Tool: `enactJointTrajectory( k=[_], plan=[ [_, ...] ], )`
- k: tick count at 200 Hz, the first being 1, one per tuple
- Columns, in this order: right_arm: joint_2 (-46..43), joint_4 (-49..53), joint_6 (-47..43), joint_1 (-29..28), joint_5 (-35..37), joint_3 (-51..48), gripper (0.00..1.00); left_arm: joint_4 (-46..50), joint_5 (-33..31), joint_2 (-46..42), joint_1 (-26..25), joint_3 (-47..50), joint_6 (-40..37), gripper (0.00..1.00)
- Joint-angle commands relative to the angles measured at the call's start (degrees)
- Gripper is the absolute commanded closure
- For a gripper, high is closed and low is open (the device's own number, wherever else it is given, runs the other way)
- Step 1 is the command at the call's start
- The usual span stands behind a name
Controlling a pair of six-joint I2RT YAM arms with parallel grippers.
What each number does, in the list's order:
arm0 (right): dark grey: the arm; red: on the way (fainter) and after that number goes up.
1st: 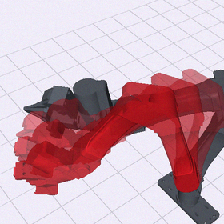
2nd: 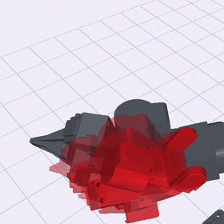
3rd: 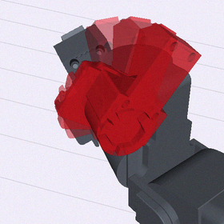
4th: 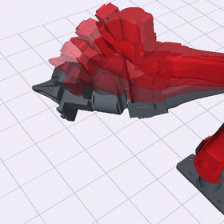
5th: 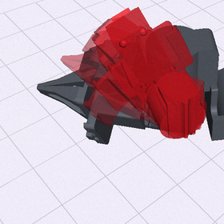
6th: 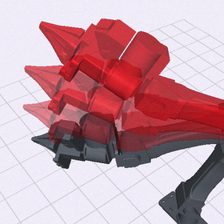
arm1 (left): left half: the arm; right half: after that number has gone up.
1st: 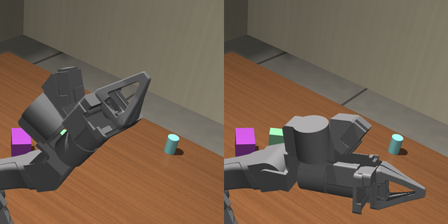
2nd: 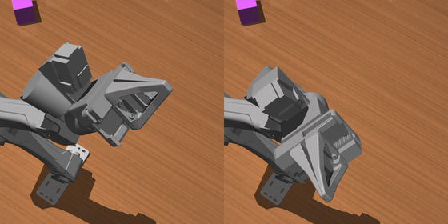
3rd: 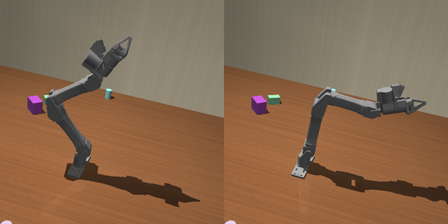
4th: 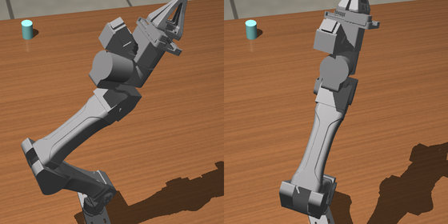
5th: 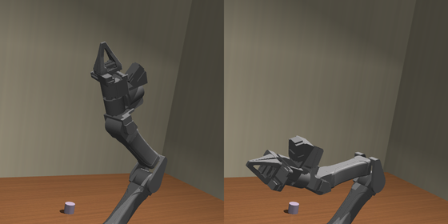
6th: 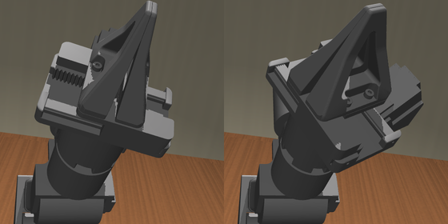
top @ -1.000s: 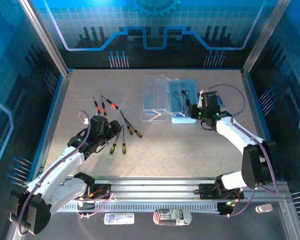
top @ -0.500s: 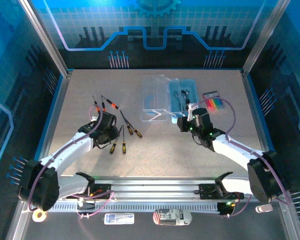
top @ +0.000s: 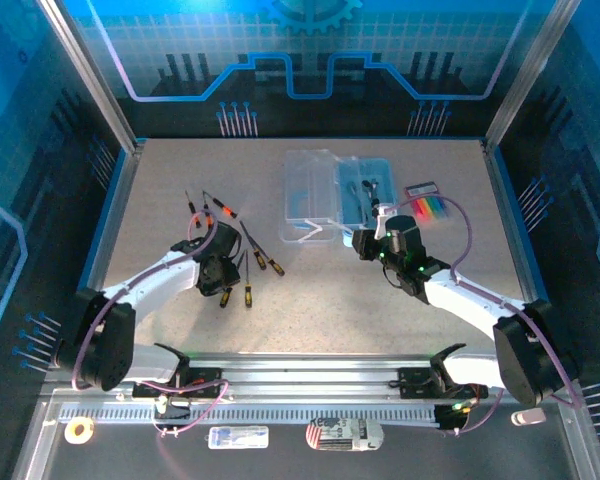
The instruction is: Pack the tool kit
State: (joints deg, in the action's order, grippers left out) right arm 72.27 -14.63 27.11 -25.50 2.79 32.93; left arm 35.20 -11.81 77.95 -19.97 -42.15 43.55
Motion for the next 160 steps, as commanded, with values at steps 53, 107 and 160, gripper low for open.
enactJointTrajectory(
  k=[53, 107, 160],
  plan=[
    [-1.78, -1.48, 0.31, -0.43, 1.06, -0.68, 0.71, 0.13, 2.73, 4.04, -1.62, 0.53, -0.1, 0.61],
    [-1.77, -1.37, 0.7, -0.43, 0.19, -0.5, 0.7, -0.24, 2.59, 6.12, -3.16, 0.87, 1.16, 0.62],
    [-1.89, -1.27, 0.79, -0.43, -0.06, -0.43, 0.7, -0.57, 2.32, 7.09, -5.38, 0.97, 1.3, 0.76]
  ],
)
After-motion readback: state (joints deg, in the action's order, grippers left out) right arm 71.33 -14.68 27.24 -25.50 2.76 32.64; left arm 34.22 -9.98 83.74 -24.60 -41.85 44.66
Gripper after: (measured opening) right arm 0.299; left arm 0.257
